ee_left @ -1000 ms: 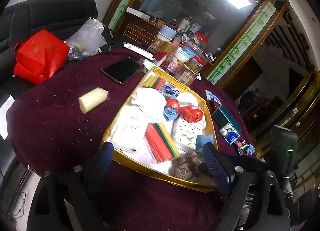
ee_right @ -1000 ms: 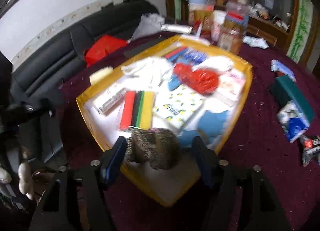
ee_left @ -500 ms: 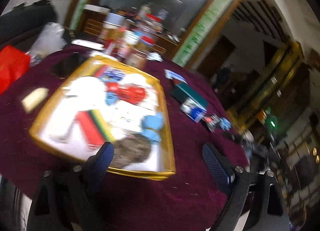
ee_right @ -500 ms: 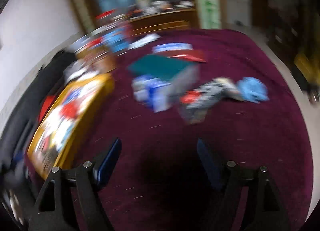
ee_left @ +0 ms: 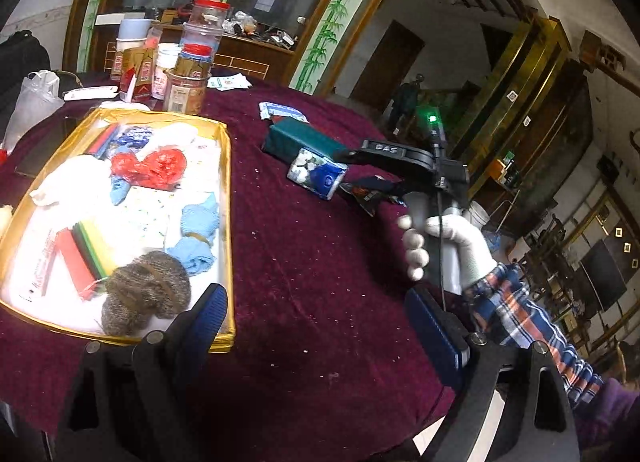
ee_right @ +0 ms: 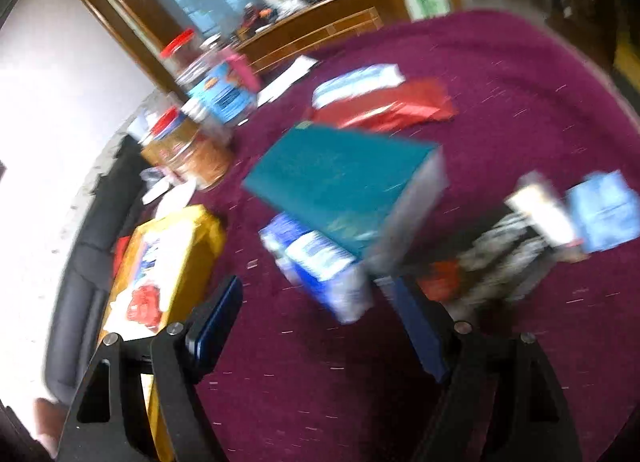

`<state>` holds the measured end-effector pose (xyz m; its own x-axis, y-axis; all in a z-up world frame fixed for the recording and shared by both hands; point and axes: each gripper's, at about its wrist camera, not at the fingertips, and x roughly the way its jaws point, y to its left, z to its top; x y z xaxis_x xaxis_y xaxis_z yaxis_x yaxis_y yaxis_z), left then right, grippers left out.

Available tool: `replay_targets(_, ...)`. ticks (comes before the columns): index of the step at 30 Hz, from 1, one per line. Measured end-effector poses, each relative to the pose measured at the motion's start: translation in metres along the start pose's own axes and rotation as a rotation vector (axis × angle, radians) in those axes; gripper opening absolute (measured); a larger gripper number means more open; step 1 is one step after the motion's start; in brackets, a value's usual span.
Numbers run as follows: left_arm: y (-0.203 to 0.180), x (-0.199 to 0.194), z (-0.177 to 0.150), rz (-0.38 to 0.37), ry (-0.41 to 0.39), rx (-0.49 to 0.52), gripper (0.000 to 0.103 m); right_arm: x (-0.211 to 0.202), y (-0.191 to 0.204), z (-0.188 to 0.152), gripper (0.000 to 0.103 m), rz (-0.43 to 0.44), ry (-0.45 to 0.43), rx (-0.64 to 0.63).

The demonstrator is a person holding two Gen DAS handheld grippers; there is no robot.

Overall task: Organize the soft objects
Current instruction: 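Withdraw both tools from the tray toward the teal box, then grasp the blue Vinda tissue pack with left while right grasps the black snack bag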

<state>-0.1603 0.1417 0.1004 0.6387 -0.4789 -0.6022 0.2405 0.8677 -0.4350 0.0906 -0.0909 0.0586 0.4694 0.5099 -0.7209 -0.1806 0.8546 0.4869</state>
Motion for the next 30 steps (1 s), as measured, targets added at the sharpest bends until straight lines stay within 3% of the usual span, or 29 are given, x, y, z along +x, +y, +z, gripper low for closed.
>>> replay_targets(3,0.006,-0.003,0.002,0.018,-0.006,-0.002,0.093,0.007,0.017,-0.017,0.077,0.201,0.082,-0.038)
replay_targets(4,0.008,-0.003,0.002,0.020,-0.008,-0.004,0.093,0.008,0.024,-0.025,0.077,0.304,0.140,-0.052)
replay_targets(5,0.010,-0.003,0.003,0.022,-0.009,-0.008,0.093,0.006,0.029,-0.029,0.078,0.345,0.157,-0.070)
replay_targets(6,0.013,-0.002,0.004,0.025,-0.008,-0.014,0.093,-0.004,0.034,-0.033,0.078,0.324,0.127,-0.105)
replay_targets(9,0.015,0.004,0.005,0.022,0.002,-0.019,0.093,-0.033,0.031,-0.021,0.077,0.144,-0.067,-0.141)
replay_targets(13,0.013,0.017,0.004,-0.009,0.036,-0.041,0.093,-0.019,0.020,0.014,0.077,0.022,-0.108,-0.120)
replay_targets(18,0.010,0.015,0.002,-0.008,0.039,-0.043,0.094,0.024,0.016,0.009,0.078,0.084,0.052,-0.083)
replay_targets(21,0.015,0.008,0.004,0.013,0.028,-0.047,0.094,0.028,0.024,-0.019,0.078,0.327,0.205,-0.070)
replay_targets(22,0.017,0.007,0.005,0.020,0.025,-0.047,0.094,0.022,0.025,-0.025,0.078,0.361,0.205,-0.073)
replay_targets(24,0.020,0.009,0.007,0.029,0.029,-0.050,0.094,0.001,0.022,-0.033,0.078,0.349,0.137,-0.094)
replay_targets(30,0.000,0.039,0.021,0.029,0.075,-0.006,0.094,-0.057,-0.031,-0.027,0.079,0.140,-0.185,-0.044)
